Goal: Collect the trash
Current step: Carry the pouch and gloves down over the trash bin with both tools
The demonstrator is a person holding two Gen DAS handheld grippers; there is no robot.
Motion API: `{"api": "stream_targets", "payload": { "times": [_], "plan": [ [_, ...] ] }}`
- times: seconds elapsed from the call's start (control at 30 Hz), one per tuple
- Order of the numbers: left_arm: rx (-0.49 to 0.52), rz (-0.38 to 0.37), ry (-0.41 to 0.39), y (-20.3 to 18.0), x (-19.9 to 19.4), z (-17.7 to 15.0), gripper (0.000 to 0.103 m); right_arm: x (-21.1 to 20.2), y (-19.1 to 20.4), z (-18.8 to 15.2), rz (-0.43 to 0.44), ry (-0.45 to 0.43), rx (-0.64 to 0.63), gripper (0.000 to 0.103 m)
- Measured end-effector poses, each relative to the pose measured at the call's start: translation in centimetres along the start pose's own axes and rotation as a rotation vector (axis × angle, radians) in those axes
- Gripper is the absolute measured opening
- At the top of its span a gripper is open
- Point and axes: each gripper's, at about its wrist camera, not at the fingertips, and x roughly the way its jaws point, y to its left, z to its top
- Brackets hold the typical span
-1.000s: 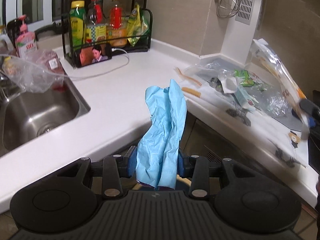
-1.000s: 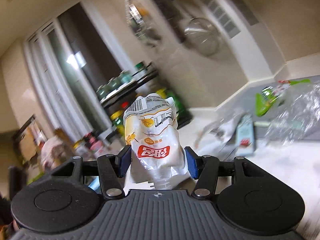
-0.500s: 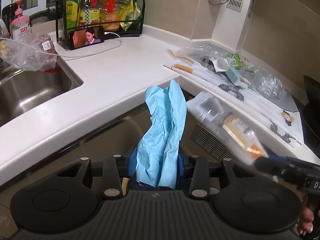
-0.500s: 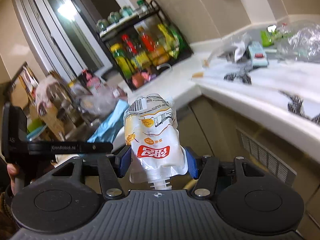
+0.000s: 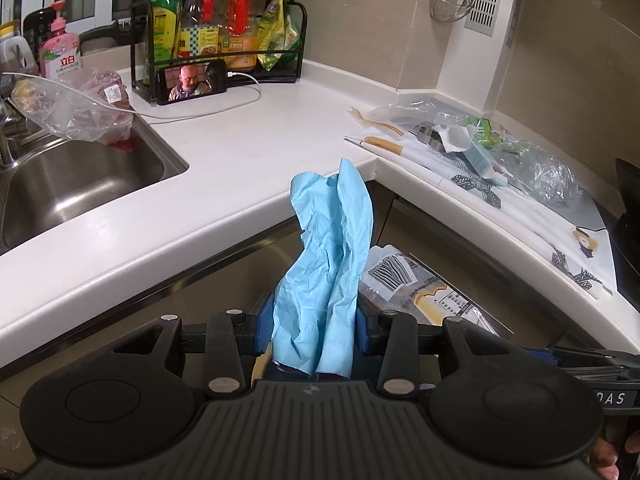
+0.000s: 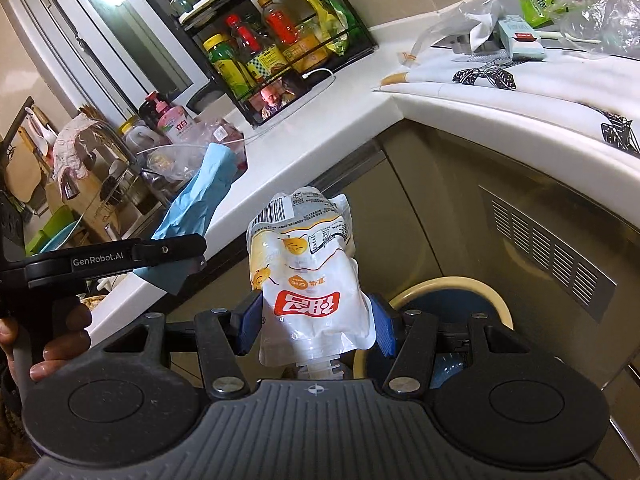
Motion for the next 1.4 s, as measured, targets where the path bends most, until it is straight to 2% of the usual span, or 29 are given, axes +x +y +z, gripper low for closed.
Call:
{"api": "stream_targets", "payload": {
  "times": [0.67, 1.07, 1.4],
  "plan": [
    [0.015, 0.013, 0.057, -0.6, 1.4, -0.8, 0.044, 0.6, -0.5, 0.1, -0.027, 0.022, 0.041, 0.059],
    [0.02, 0.024, 0.123, -1.0, 3.8, -1.3, 0.044, 2.3, -1.9, 0.3, -0.083, 0.048, 0.045, 0.059],
    [0.048, -0.003, 0.21, -2.4, 7.0, -1.8, 0.044, 3.9, -3.4, -0.1, -0.116, 0.088, 0.068, 0.059]
  ]
}}
